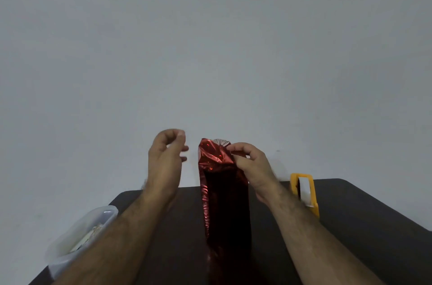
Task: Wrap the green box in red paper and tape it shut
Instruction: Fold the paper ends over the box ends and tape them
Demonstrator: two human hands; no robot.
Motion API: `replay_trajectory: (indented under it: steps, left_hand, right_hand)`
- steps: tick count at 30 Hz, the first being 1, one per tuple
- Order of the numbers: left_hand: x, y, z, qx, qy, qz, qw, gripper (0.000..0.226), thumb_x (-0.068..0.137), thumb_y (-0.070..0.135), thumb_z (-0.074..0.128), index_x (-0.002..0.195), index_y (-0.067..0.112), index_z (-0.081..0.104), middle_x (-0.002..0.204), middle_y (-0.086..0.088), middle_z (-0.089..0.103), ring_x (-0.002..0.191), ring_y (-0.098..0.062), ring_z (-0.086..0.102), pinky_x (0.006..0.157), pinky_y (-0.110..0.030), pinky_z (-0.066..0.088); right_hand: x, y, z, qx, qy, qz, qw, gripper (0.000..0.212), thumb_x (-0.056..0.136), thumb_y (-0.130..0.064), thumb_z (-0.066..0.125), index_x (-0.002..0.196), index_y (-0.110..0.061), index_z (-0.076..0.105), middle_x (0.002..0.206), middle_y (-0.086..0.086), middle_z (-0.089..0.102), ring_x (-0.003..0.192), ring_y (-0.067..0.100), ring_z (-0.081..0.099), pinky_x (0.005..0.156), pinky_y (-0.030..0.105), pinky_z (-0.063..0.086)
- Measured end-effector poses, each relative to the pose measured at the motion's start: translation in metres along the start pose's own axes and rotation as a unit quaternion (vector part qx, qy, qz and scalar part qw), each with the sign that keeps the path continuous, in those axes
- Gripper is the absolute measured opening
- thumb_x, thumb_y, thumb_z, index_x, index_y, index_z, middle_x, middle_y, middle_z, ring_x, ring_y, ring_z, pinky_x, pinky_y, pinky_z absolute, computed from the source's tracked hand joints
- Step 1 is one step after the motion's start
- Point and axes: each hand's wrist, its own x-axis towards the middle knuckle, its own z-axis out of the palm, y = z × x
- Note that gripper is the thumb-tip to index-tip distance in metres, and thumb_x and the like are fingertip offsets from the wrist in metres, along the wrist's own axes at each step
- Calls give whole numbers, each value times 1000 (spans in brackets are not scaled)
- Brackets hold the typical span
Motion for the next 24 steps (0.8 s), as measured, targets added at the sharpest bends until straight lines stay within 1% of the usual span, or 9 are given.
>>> replay_trajectory:
  steps: [2, 5, 8, 11, 14, 17, 19, 21, 24]
  left_hand:
    - [16, 20, 3, 0, -49, 18, 999, 10, 103, 18, 65, 94, 19, 69, 99, 2, 69, 87, -15, 66, 79, -38, 52]
    - [35, 53, 16, 46, -193, 41, 979, 6, 93, 20, 72, 92, 15, 69, 96, -4, 69, 87, -17, 66, 76, -36, 51]
    - [50, 77, 32, 166, -339, 54, 924, 3, 94, 15, 72, 96, 13, 72, 98, -5, 72, 92, -18, 66, 79, -36, 52]
    - [61, 87, 46, 265, -420, 60, 866, 16, 92, 18, 72, 101, 6, 73, 101, -9, 74, 93, -17, 68, 80, -36, 54]
    - [68, 90, 52, 336, -467, 50, 816, 24, 89, 22, 71, 106, 4, 72, 107, -15, 75, 92, -16, 69, 80, -34, 57]
    - [76, 85, 46, 390, -481, 41, 784, 15, 94, 12, 71, 107, 4, 72, 108, -14, 75, 91, -14, 68, 82, -37, 56]
    - [81, 80, 38, 404, -481, 35, 777, 12, 95, 9, 69, 106, 5, 73, 108, -14, 75, 91, -14, 68, 83, -37, 57]
    - [83, 77, 31, 400, -477, 27, 783, 16, 92, 14, 71, 105, 6, 74, 107, -15, 75, 91, -14, 68, 83, -35, 57]
    - [88, 74, 27, 397, -471, 19, 787, 17, 93, 19, 75, 104, 7, 76, 101, -8, 75, 93, -12, 65, 87, -36, 55]
  right_hand:
    - [1, -1, 1, -8, -10, -8, 1000, 23, 80, -25, 87, 102, -20, 80, 109, 5, 78, 99, 16, 75, 75, 23, 58]
    - [6, -3, 3, -56, -9, -28, 998, 29, 70, -35, 88, 97, -25, 82, 104, 2, 79, 97, 19, 76, 81, 28, 61]
    - [8, -7, 6, -90, -15, -33, 995, 28, 68, -35, 91, 94, -31, 82, 103, -2, 79, 95, 18, 77, 86, 32, 63]
    - [5, -10, 7, -131, -40, -29, 990, 39, 61, -40, 88, 98, -37, 79, 108, -7, 76, 95, 14, 75, 81, 28, 62]
    - [1, -13, 7, -170, -61, -19, 983, 54, 55, -44, 86, 107, -39, 75, 114, -9, 72, 99, 11, 71, 77, 23, 56]
    - [0, -17, 6, -225, -70, -18, 972, 70, 51, -58, 91, 115, -41, 71, 118, -12, 67, 103, 8, 67, 83, 26, 57]
    - [1, -19, 5, -248, -72, -21, 966, 74, 49, -61, 93, 117, -41, 70, 119, -13, 66, 106, 6, 65, 84, 26, 56]
    - [1, -20, 4, -246, -69, -21, 966, 77, 45, -62, 93, 115, -40, 70, 119, -14, 68, 106, 5, 65, 81, 22, 52]
    - [0, -19, 5, -233, -73, -25, 969, 73, 49, -54, 97, 115, -39, 71, 121, -13, 68, 108, 6, 65, 79, 21, 51]
